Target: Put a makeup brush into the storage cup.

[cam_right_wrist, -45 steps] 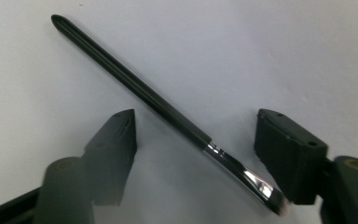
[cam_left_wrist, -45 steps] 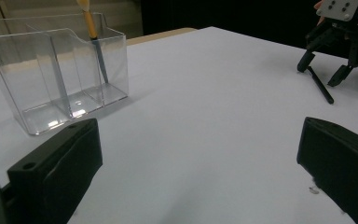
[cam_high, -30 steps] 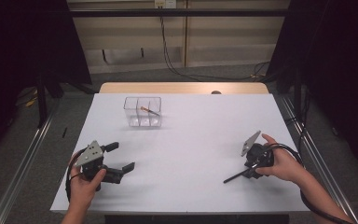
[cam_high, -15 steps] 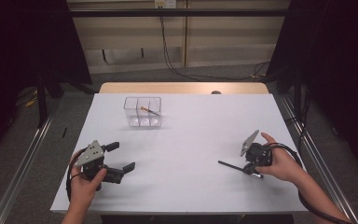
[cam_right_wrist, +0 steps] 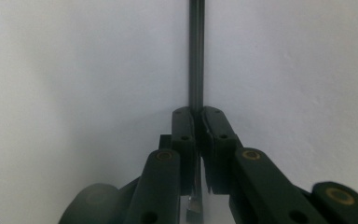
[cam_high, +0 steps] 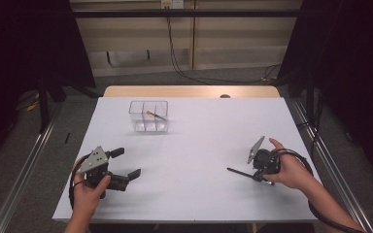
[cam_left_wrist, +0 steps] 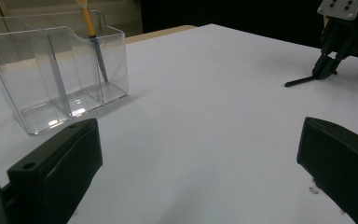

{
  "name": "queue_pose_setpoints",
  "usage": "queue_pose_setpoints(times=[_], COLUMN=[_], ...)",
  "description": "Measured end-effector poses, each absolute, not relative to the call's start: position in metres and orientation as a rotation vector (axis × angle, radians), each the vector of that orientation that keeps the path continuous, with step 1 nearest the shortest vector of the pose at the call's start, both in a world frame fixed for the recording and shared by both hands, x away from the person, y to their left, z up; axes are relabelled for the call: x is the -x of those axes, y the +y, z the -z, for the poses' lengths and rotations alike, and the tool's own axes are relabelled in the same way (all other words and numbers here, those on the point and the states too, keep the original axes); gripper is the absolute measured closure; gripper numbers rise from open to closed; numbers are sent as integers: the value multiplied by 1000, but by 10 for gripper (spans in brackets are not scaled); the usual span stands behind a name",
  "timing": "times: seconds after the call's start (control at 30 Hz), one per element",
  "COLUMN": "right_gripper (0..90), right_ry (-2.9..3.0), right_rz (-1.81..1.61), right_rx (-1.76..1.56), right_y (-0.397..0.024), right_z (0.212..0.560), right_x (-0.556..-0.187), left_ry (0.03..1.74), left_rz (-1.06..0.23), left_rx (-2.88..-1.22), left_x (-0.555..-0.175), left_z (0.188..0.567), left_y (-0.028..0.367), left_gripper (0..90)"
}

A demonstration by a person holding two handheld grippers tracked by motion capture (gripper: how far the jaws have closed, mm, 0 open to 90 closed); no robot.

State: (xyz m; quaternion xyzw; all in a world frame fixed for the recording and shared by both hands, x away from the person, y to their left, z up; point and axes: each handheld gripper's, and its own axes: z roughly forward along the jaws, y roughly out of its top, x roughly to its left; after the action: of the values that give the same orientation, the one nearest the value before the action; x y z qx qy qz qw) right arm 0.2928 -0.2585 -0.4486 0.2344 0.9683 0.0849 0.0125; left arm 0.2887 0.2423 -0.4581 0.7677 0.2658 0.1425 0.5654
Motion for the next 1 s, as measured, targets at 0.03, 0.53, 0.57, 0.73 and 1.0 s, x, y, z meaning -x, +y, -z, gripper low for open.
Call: queue_pose_setpoints(times=[0.03, 0.53, 0.57, 0.73, 1.0], right_gripper=[847, 846, 846, 846, 847], right_ry=[3018, 3025, 3017, 3014, 3003], right_rz=[-267, -452, -458, -480, -516], right_rx=[-736, -693, -685, -654, -608], right_y=[-259, -231, -229, -218, -203], right_z=[449, 433, 432, 427, 422], right_x=[-293, -311, -313, -319, -320], left_ry=[627, 654, 651, 654, 636], left_rz=[-333, -328, -330, -324, -317], left_rx=[-1803, -1780, -1784, -1783, -1787], left_x=[-289, -287, -287, -285, -286], left_z=[458, 461, 461, 461, 460], left_y=[243, 252, 253, 254, 248], left_gripper=[0, 0, 0, 0, 0])
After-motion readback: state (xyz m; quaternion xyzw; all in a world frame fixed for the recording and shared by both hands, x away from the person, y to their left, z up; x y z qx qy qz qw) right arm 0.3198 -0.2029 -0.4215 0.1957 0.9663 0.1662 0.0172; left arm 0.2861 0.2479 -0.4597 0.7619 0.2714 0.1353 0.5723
